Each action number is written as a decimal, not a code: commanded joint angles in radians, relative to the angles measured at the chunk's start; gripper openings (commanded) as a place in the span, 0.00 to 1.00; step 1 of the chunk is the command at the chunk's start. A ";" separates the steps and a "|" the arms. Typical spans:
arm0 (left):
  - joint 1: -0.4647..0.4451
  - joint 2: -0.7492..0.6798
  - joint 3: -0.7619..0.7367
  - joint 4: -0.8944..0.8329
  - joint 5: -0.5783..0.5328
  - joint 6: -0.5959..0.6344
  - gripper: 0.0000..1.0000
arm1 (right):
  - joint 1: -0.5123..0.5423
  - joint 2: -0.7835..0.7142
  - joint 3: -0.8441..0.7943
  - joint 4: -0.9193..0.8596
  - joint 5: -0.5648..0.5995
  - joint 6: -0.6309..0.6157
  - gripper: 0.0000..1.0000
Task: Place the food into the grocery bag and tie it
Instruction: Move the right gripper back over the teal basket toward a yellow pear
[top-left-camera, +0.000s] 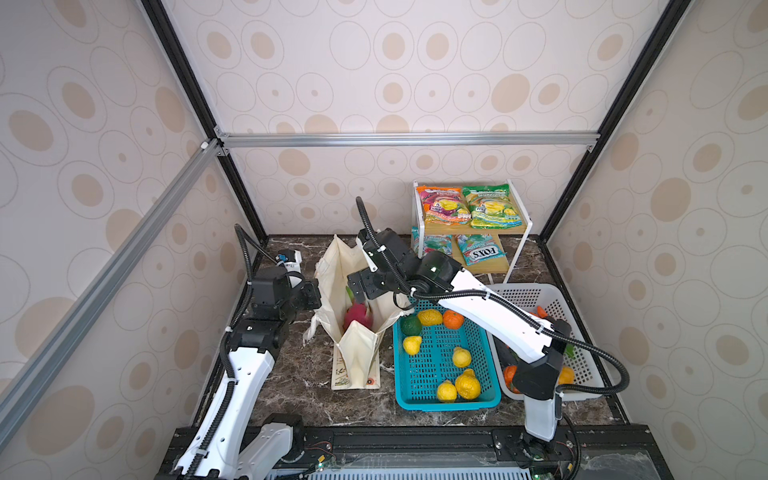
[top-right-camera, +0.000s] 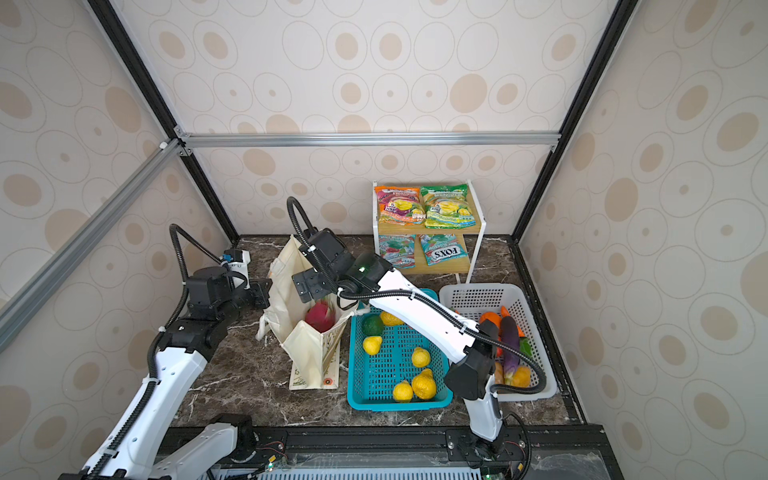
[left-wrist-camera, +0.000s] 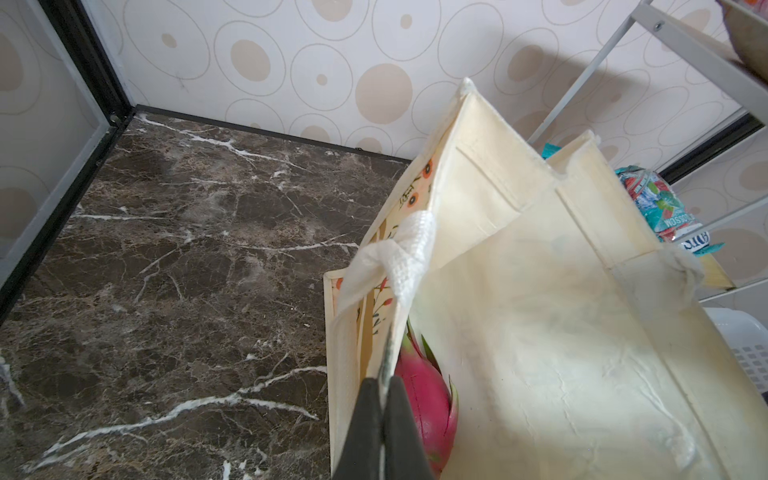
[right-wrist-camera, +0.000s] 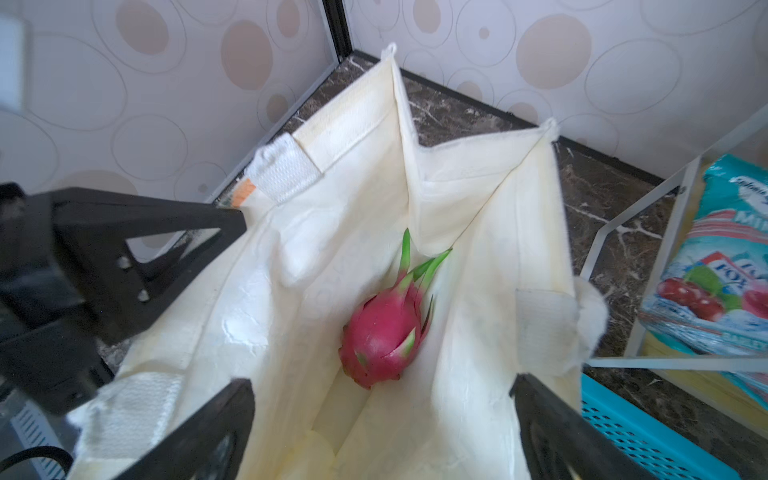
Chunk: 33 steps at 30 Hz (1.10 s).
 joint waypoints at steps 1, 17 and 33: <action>0.004 -0.025 0.024 0.011 -0.011 -0.010 0.00 | 0.008 -0.117 -0.053 -0.010 0.030 0.061 1.00; 0.004 -0.055 0.009 0.029 0.009 -0.022 0.00 | -0.192 -0.808 -0.929 0.198 -0.020 0.081 1.00; 0.005 -0.064 -0.021 0.047 0.008 -0.044 0.00 | -0.197 -0.721 -1.232 0.025 0.091 0.266 0.82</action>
